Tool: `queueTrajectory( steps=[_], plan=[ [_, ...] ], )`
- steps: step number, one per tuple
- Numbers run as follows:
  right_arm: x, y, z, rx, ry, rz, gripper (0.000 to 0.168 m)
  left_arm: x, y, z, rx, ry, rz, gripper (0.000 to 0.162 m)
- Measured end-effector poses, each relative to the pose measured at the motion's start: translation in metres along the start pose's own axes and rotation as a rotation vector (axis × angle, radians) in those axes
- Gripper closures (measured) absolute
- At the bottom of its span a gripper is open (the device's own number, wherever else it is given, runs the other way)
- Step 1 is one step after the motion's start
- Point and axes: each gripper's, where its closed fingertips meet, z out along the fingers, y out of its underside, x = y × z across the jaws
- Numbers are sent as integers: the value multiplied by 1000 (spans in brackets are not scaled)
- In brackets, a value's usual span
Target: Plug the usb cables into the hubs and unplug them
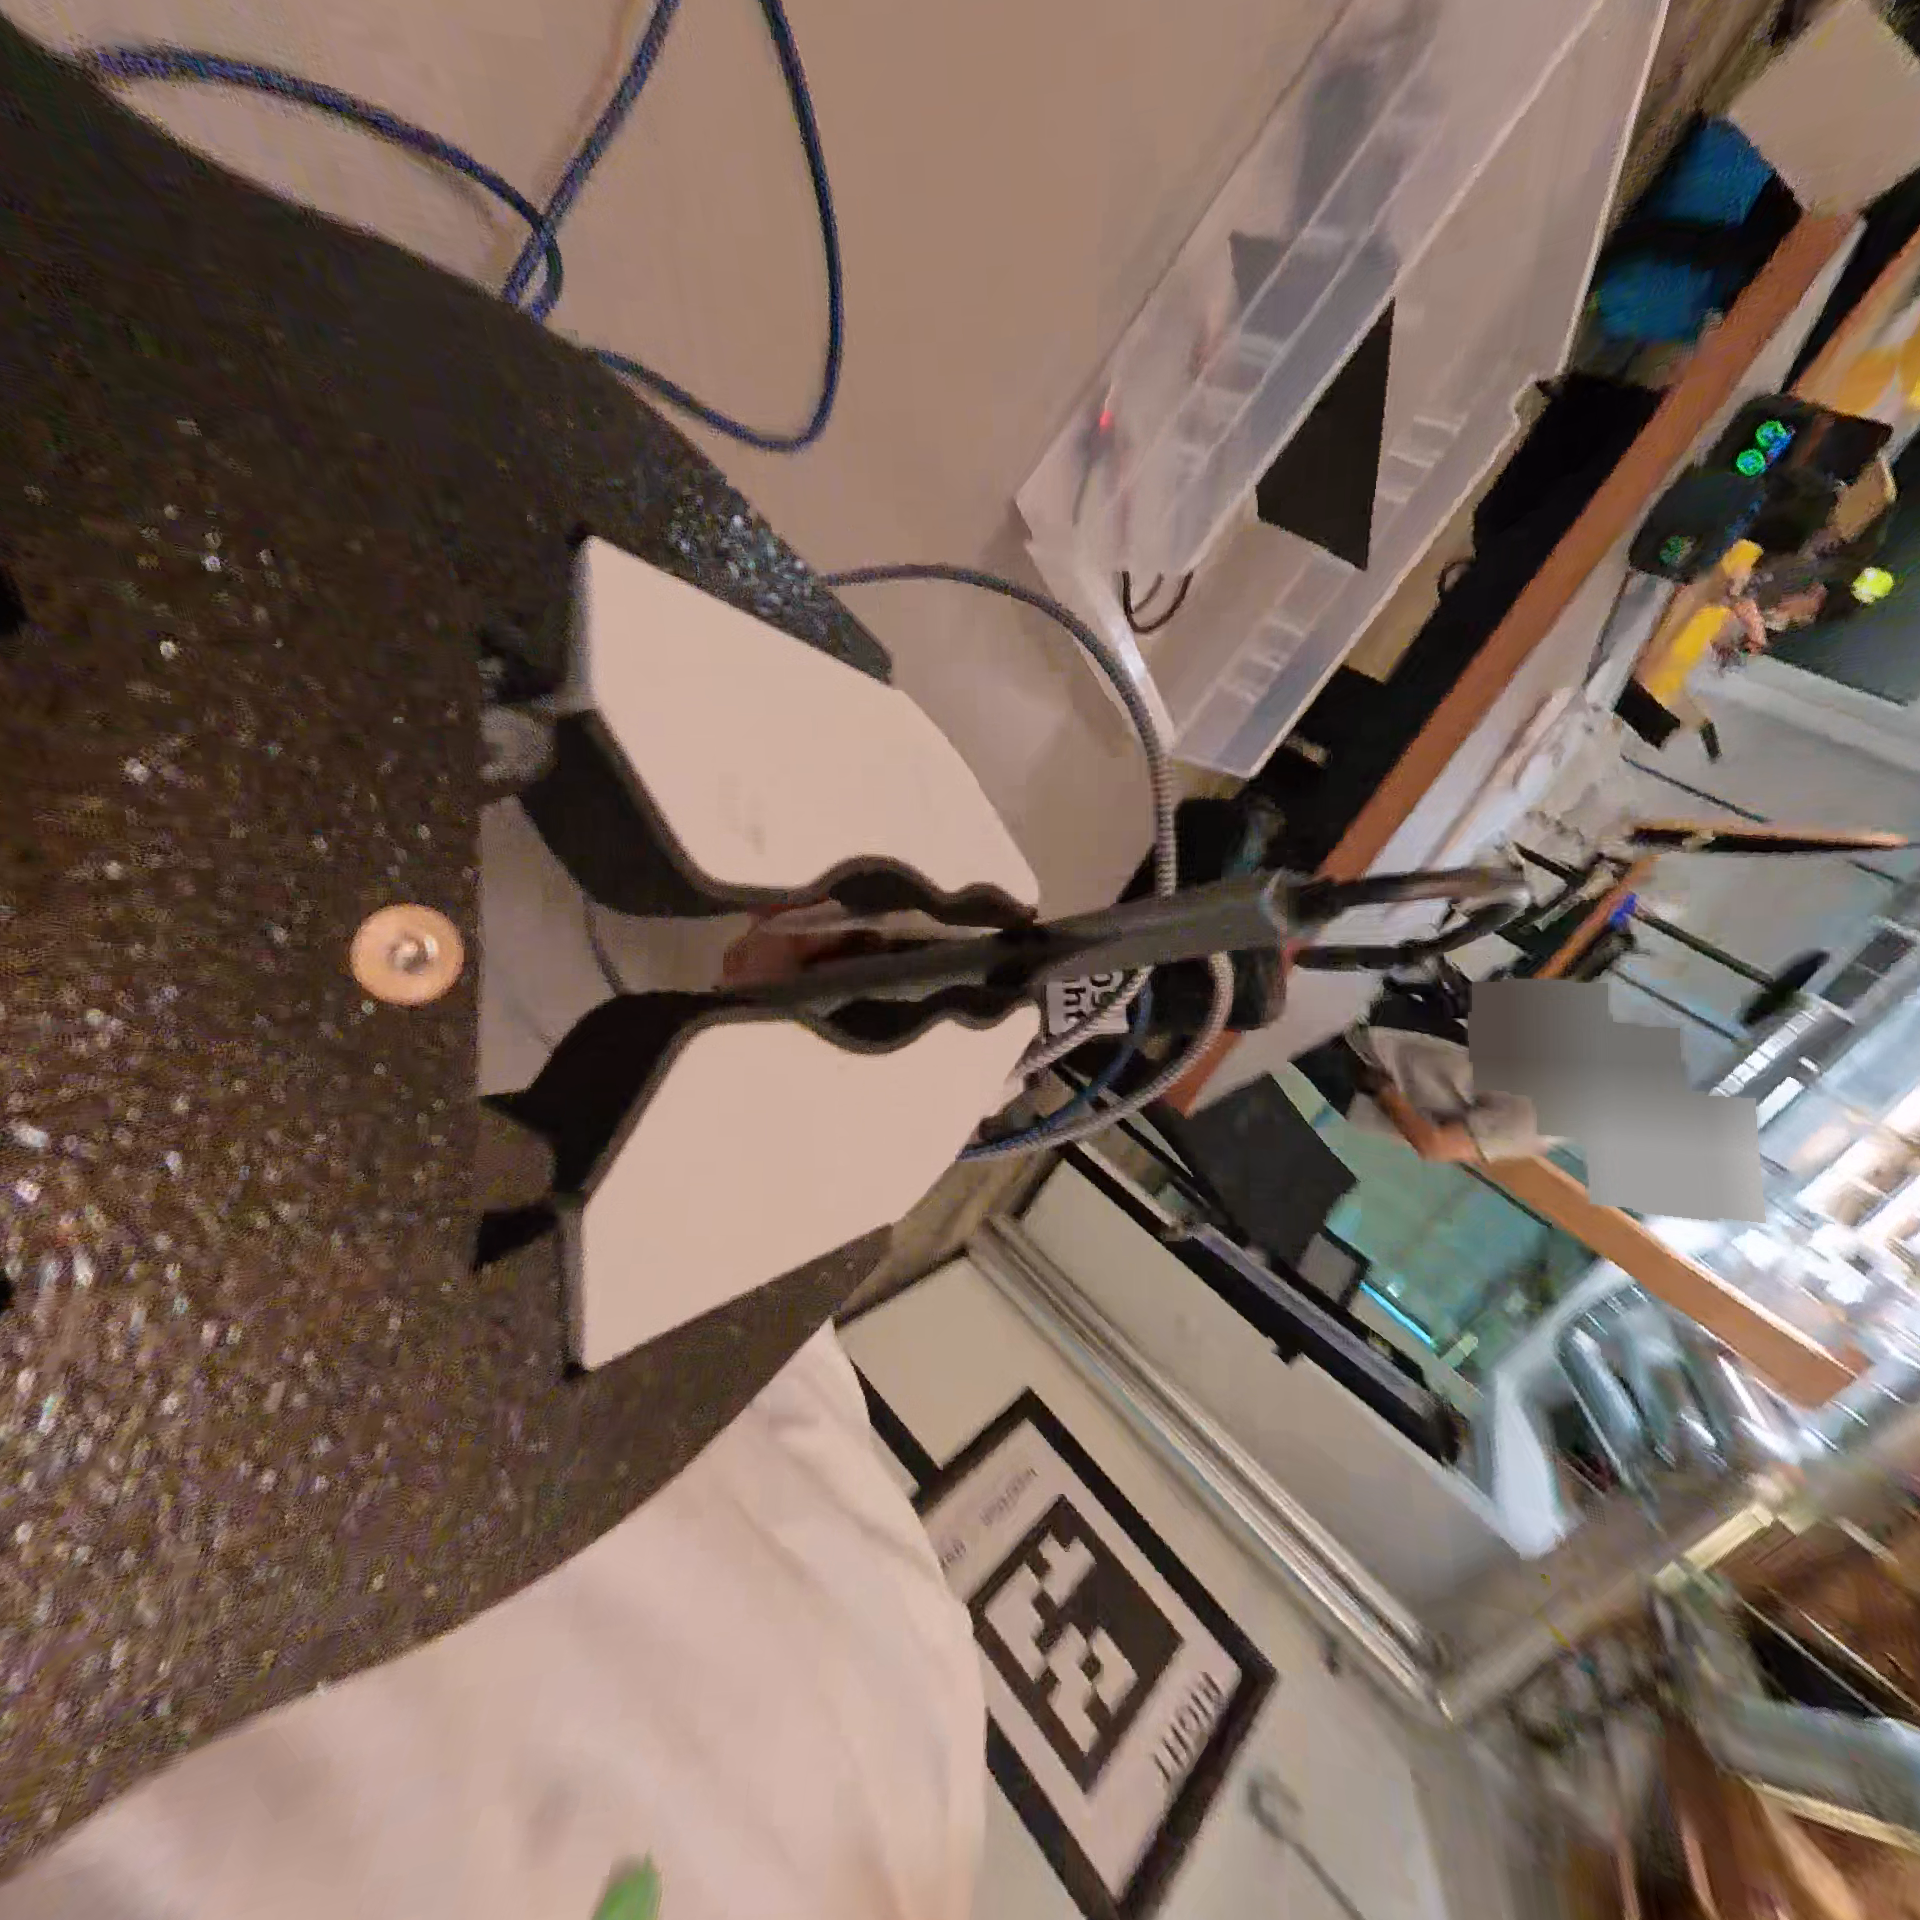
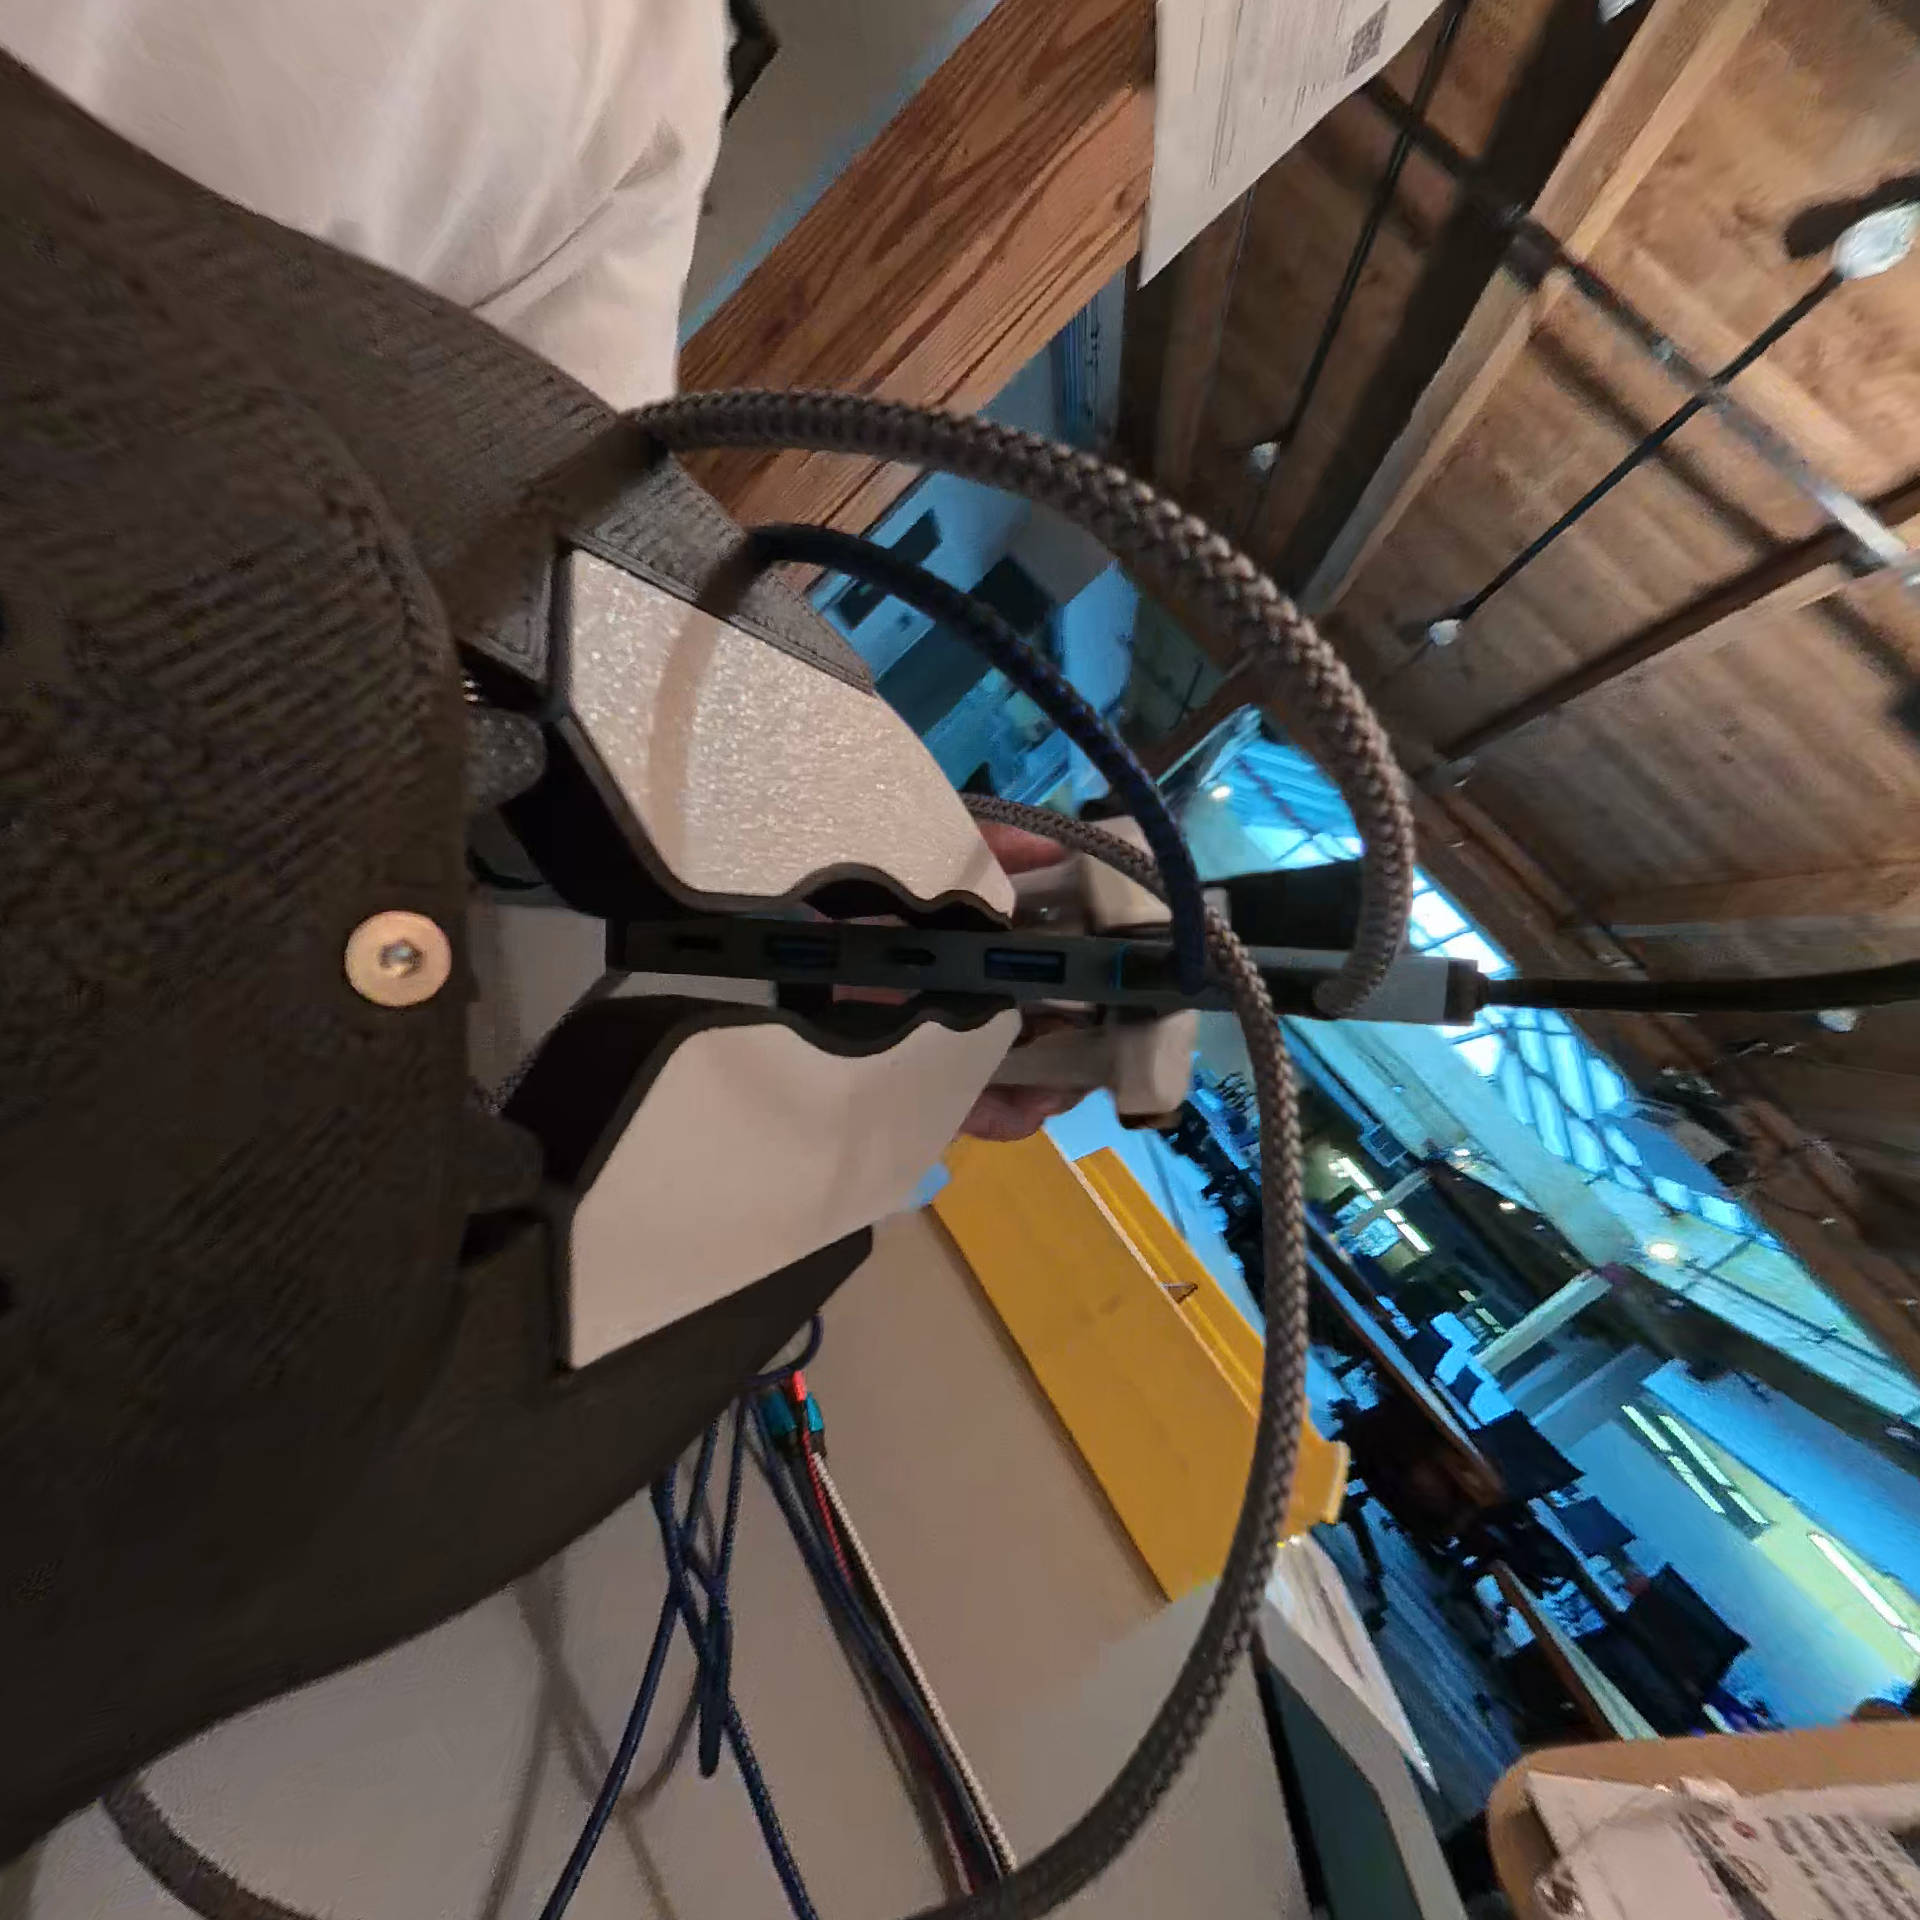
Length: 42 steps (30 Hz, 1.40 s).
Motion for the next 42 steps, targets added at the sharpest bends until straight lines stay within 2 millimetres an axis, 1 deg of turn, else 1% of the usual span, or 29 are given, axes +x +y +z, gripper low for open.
queueTrajectory(
  steps=[2,4,7,10,12,13,15,16,18,20,21,22,23,24,25,26,27,28,29,30,31,32,35,37,38,40,42],
  plan=[
    [3,13,4,-86,41,-62,157,0,-3,-1,62,74,-64,152],
    [9,20,7,-117,105,-129,157,-1,4,5,40,97,-103,152],
    [14,18,6,-92,118,-110,157,-5,6,8,55,78,-135,152],
    [18,18,6,-79,141,-97,157,-10,8,8,49,94,-245,152],
    [19,21,5,-106,148,-104,155,-13,12,5,9,99,-300,152],
    [24,20,3,-116,176,-131,153,-17,15,3,-11,78,-326,152],
    [31,10,-7,-99,240,-200,139,-21,14,-4,-24,61,-365,152],
    [31,5,-10,-88,246,-207,138,-21,14,-9,-32,53,-370,152],
    [24,0,-13,-84,204,-178,137,-21,16,-15,-74,27,-338,152],
    [22,2,-14,-101,180,-158,135,-18,14,-18,-91,22,-314,152],
    [23,8,-15,-151,181,-165,132,-16,13,-20,-103,17,-294,152],
    [27,18,-20,-245,193,-176,131,-16,13,-21,-116,1,-266,152],
    [36,25,-29,-338,235,-194,130,-17,12,-24,-130,-26,-231,152],
    [49,25,-41,-389,310,-224,127,-17,12,-28,-142,-54,-194,152],
    [59,17,-53,-390,378,-263,125,-17,10,-32,-150,-79,-158,152],
    [63,5,-63,-347,414,-291,126,-17,9,-35,-154,-106,-124,152],
    [59,-11,-68,-271,414,-293,130,-16,8,-38,-161,-124,-93,152],
    [50,-26,-69,-182,378,-278,137,-14,9,-39,-172,-128,-65,152],
    [36,-37,-67,-108,318,-271,143,-11,10,-38,-182,-123,-38,152],
    [25,-43,-63,-66,280,-291,138,-8,10,-36,-187,-111,-14,152],
    [19,-48,-61,-37,288,-341,136,-4,12,-35,-193,-90,4,152],
    [16,-52,-59,-28,321,-405,139,-2,14,-33,-203,-75,15,152],
    [-5,-48,-52,-125,389,-648,137,-4,22,-29,-249,-109,63,152],
    [-28,-41,-47,-204,376,-847,136,-7,26,-28,-262,-144,77,152],
    [-37,-36,-44,-227,365,-912,140,-8,26,-27,-254,-152,77,152],
    [-43,-27,-37,-265,365,-963,141,-10,26,-25,-244,-155,80,152],
    [-46,-16,-29,-298,325,-1019,140,-14,25,-24,-236,-194,97,152]
  ],
)
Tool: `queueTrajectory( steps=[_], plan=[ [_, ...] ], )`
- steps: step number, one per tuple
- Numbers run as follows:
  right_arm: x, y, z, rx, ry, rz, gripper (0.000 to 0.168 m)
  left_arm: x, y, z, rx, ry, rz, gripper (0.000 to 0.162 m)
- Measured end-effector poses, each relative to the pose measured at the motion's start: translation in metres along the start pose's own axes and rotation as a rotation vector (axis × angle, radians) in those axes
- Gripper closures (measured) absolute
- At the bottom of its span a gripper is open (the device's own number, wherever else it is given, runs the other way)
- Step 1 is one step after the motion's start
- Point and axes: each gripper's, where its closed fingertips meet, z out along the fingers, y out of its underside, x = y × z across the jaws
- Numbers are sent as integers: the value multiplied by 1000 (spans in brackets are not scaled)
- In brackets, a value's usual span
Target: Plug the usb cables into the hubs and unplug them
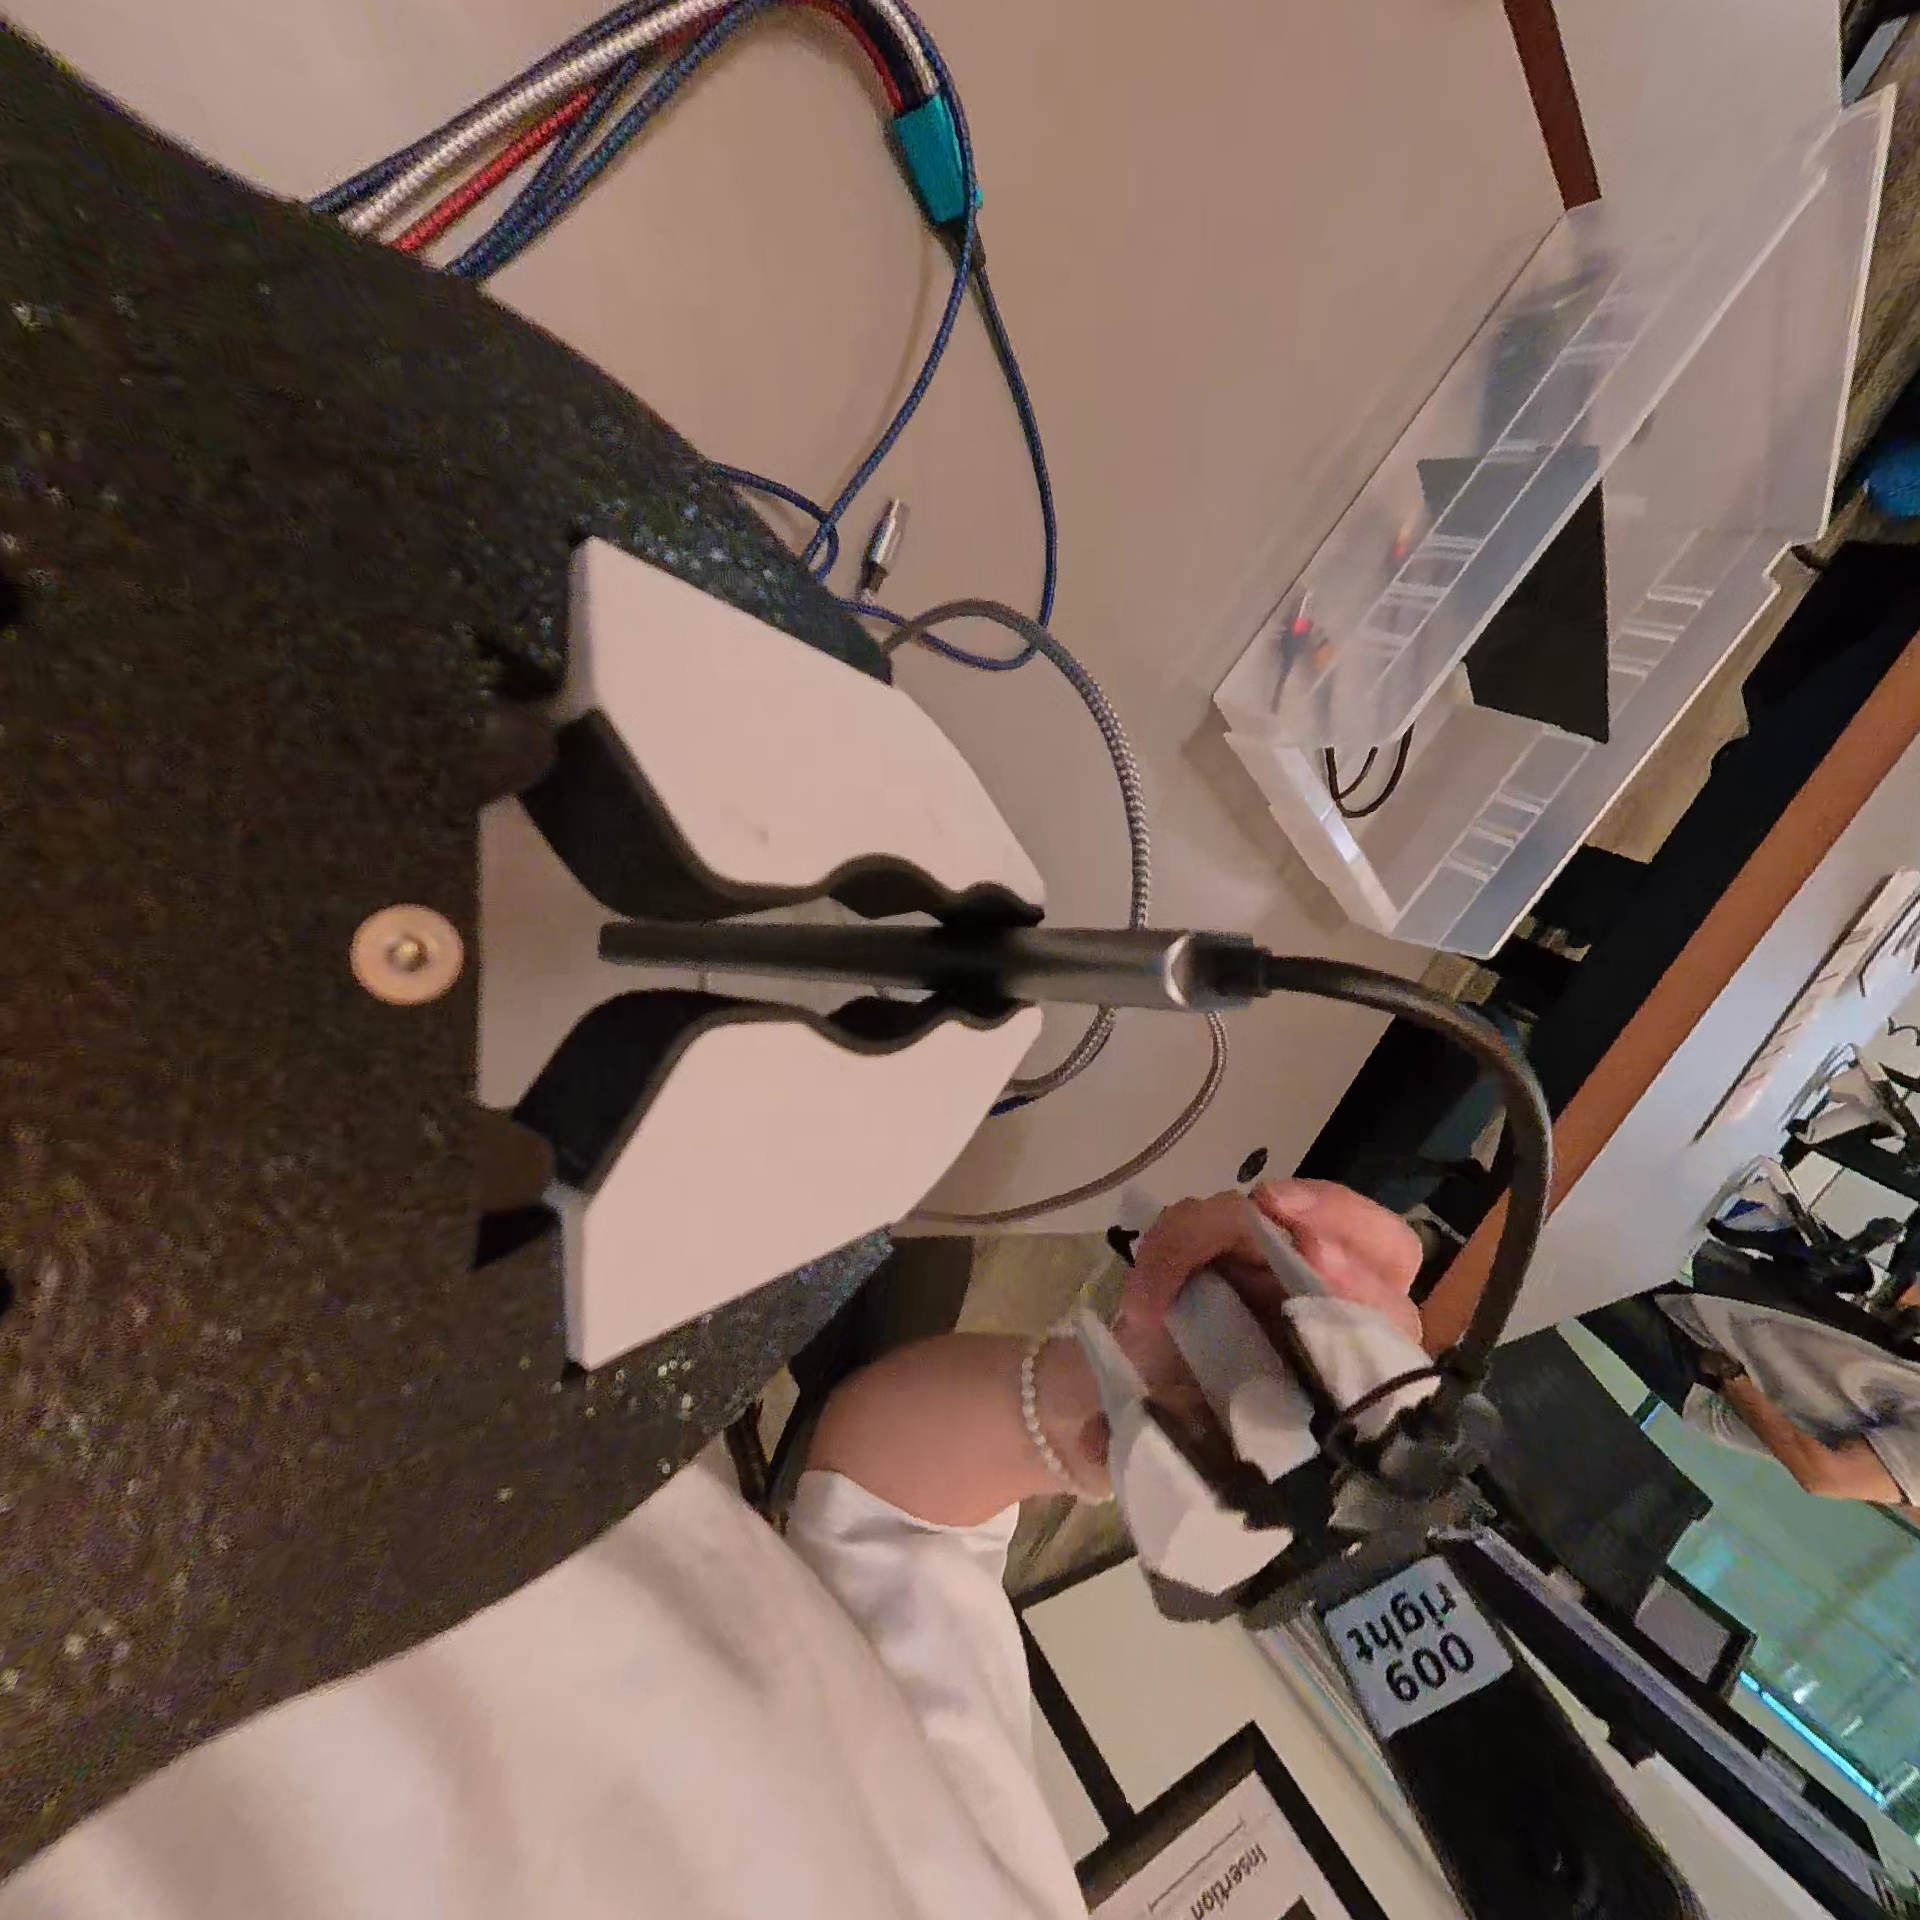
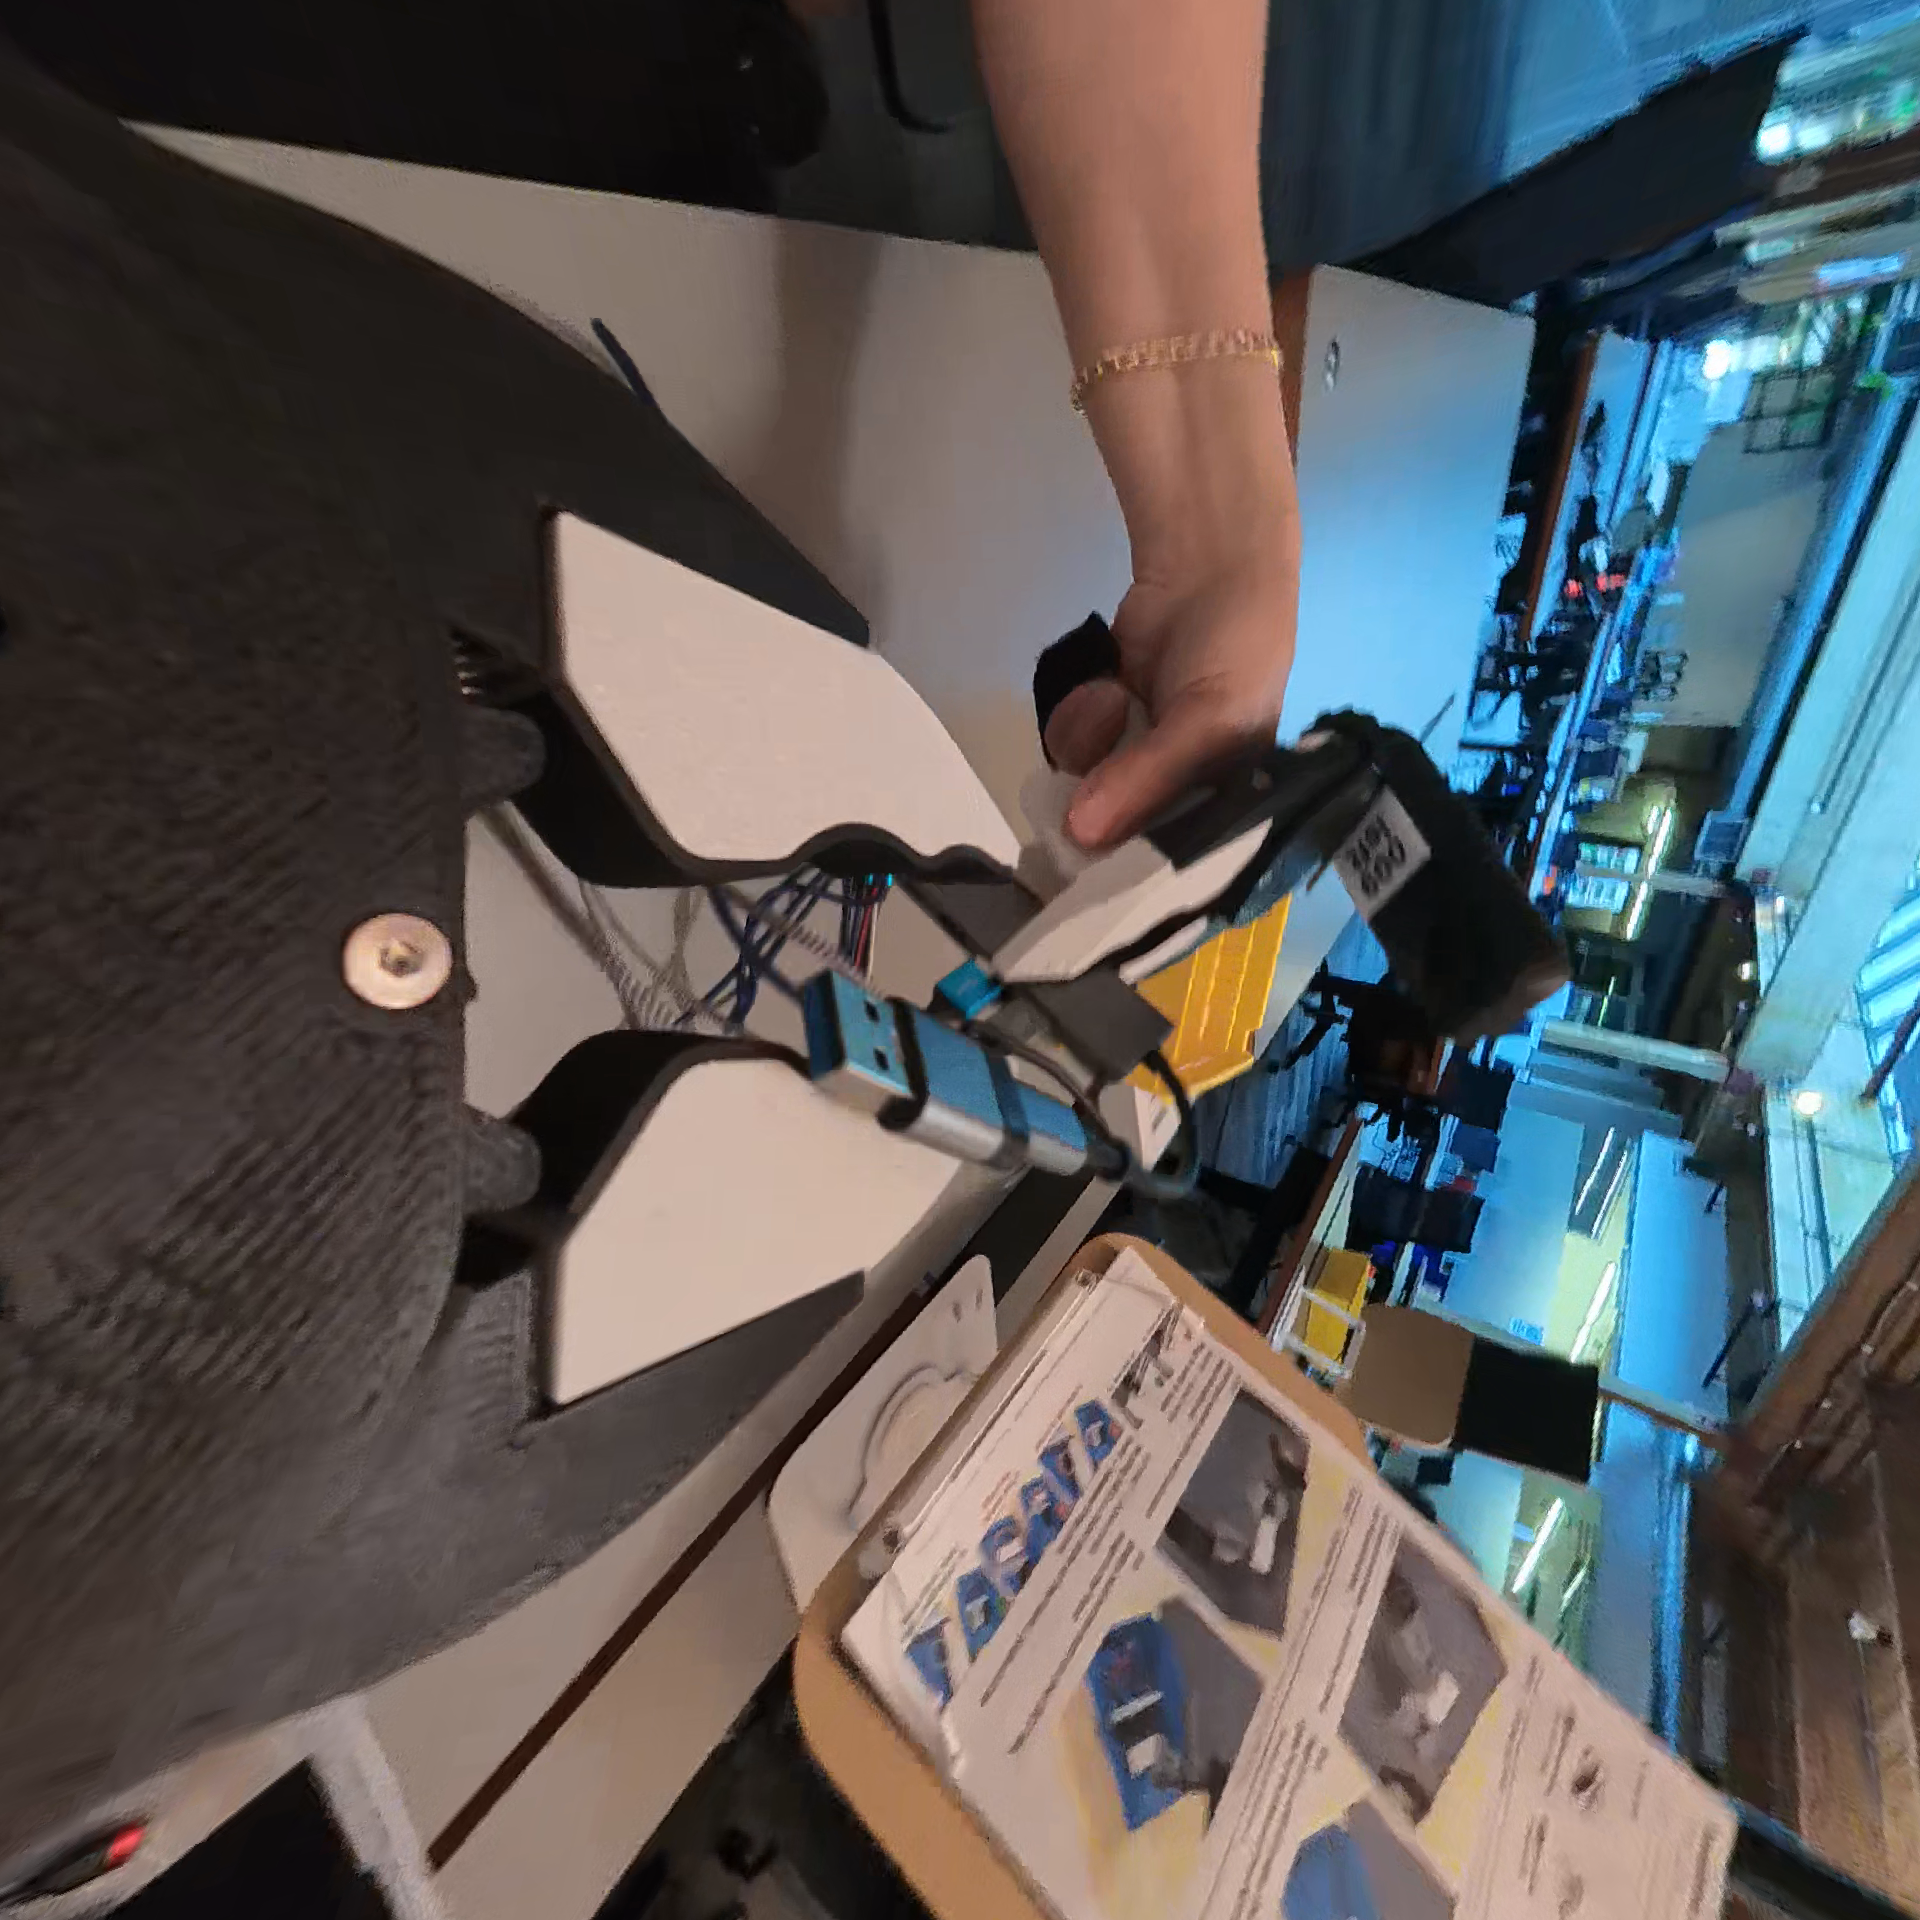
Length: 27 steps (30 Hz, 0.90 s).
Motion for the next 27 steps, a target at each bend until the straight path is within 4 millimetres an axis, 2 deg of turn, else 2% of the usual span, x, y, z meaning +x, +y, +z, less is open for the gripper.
queueTrajectory(
  steps=[1,3,5,7,8,9,11,12,14,16,18,22,27],
  plan=[
    [-15,0,2,0,-82,-10,135,-3,0,0,3,-30,15,152],
    [-51,-1,0,-11,-300,31,138,-14,-1,-1,14,-115,21,152],
    [-75,1,-5,-33,-451,58,138,-20,-4,-5,59,-146,-7,152],
    [-85,15,-6,-115,-524,111,138,-23,-7,-10,102,-151,-42,152],
    [-83,23,-3,-163,-513,109,138,-25,-6,-11,102,-156,-48,152],
    [-66,24,6,-162,-390,90,139,-23,-3,-10,81,-135,-35,152],
    [-15,21,18,-97,-81,123,149,-9,4,-5,40,-55,5,152],
    [-5,21,20,-60,-51,182,156,-2,6,-2,25,-14,32,152],
    [-4,29,22,-25,-128,295,163,11,12,4,-6,51,83,152],
    [0,43,24,-44,-137,316,166,18,17,9,-33,87,123,152],
    [3,50,25,-55,-116,292,163,20,23,13,-63,104,154,152],
    [3,68,29,-114,-107,248,147,20,26,19,-66,137,159,152],
    [-5,60,29,-34,-190,303,163,24,25,19,-30,189,169,152]
  ],
)
